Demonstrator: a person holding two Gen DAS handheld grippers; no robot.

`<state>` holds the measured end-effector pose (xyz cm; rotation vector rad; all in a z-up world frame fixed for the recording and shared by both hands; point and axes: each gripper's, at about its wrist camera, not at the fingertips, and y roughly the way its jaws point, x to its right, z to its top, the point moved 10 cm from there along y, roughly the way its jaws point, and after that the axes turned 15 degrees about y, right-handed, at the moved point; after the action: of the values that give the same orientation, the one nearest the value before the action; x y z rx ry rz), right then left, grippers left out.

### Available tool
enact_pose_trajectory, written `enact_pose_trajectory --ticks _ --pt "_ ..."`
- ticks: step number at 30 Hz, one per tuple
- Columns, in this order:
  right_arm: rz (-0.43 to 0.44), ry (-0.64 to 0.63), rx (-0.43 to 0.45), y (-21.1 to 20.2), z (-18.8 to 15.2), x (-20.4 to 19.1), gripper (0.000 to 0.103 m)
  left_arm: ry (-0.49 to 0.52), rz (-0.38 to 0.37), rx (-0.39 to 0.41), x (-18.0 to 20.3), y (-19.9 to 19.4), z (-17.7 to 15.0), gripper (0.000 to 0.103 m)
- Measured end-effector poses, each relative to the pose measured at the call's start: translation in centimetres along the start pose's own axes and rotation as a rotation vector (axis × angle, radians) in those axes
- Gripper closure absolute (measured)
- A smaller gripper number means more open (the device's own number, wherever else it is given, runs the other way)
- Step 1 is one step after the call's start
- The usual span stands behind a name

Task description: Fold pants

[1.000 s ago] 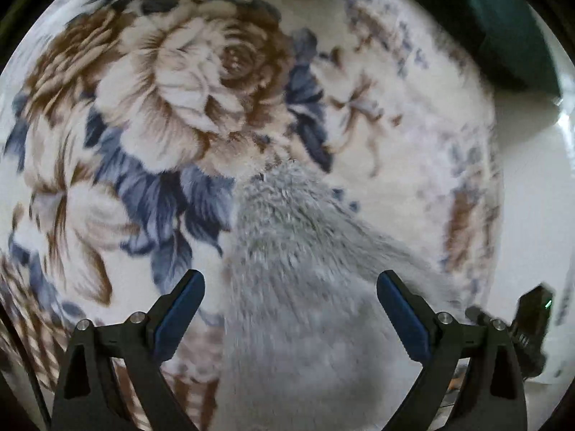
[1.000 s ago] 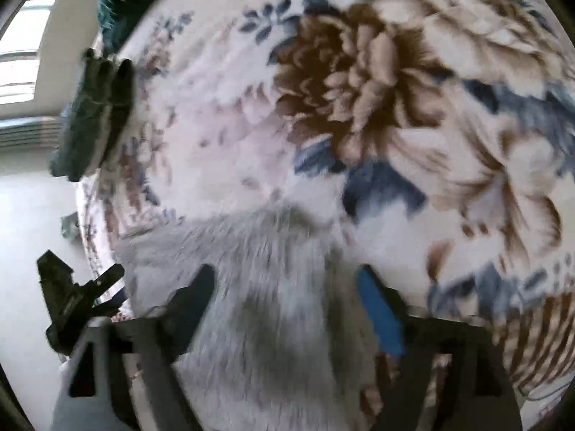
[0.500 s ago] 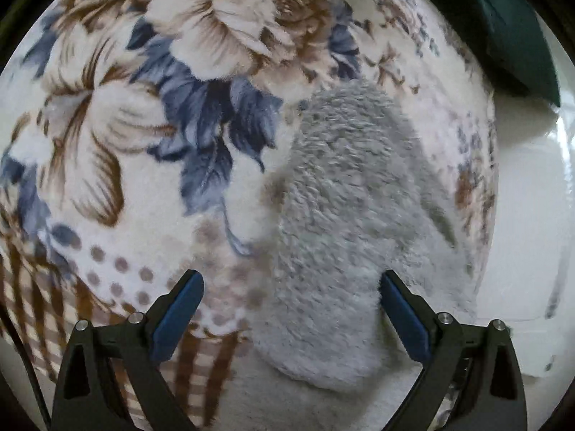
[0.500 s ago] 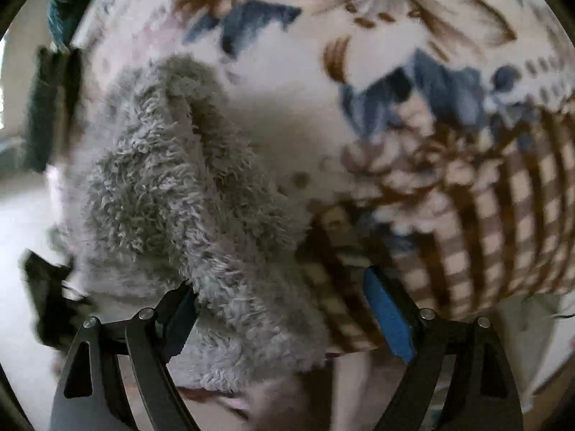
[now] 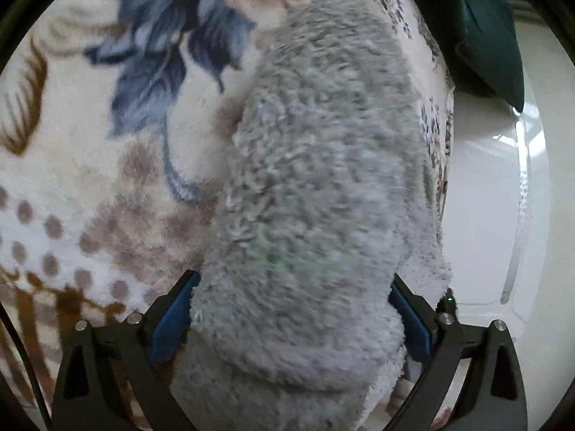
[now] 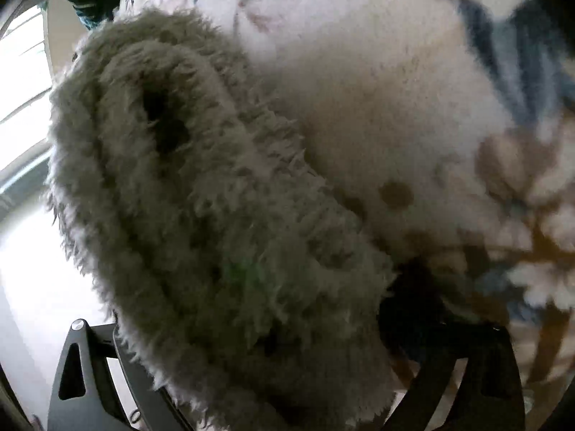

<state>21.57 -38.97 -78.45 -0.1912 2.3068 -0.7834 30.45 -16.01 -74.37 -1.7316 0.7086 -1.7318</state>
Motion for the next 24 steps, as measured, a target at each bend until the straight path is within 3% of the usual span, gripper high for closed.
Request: enact_pose_trajectory --ticks 3,4,5,6,7,9,14,19,24 --pt "0.012 -0.026 0.001 0.1 -0.1 -0.1 0.004 -0.004 -0.031 0.003 -0.1 -0.2 0.0 0.004" --pt "0.011 -0.039 0.004 0.4 -0.1 -0.5 0.005 0.006 -0.038 0.012 0.0 -0.4 0.2 0.011" --pt "0.016 -0.062 0.007 0.4 -0.3 -0.9 0.019 0.018 -0.053 0.029 0.4 -0.7 0.4 0.020" --pt "0.029 -0.062 0.017 0.2 -0.5 -1.2 0.034 0.038 -0.064 0.042 0.8 -1.0 0.5 0.036" --pt "0.042 -0.055 0.024 0.1 -0.6 -1.4 0.038 0.058 -0.072 0.047 1.2 -1.3 0.8 0.047" --pt "0.058 -0.057 0.054 -0.6 -1.0 -1.9 0.049 0.080 -0.082 0.056 2.0 -1.8 1.1 0.055" --pt "0.081 -0.087 0.090 -2.5 -3.5 -3.5 0.056 0.082 -0.128 0.082 3.6 -4.3 1.2 0.058" --pt "0.102 -0.146 0.111 -5.6 -6.1 -7.0 0.056 0.113 -0.126 0.113 6.5 -7.5 2.5 0.058" --pt "0.088 -0.229 0.130 -7.1 -8.5 -14.3 0.056 0.158 -0.132 0.183 9.3 -13.0 6.5 0.058"
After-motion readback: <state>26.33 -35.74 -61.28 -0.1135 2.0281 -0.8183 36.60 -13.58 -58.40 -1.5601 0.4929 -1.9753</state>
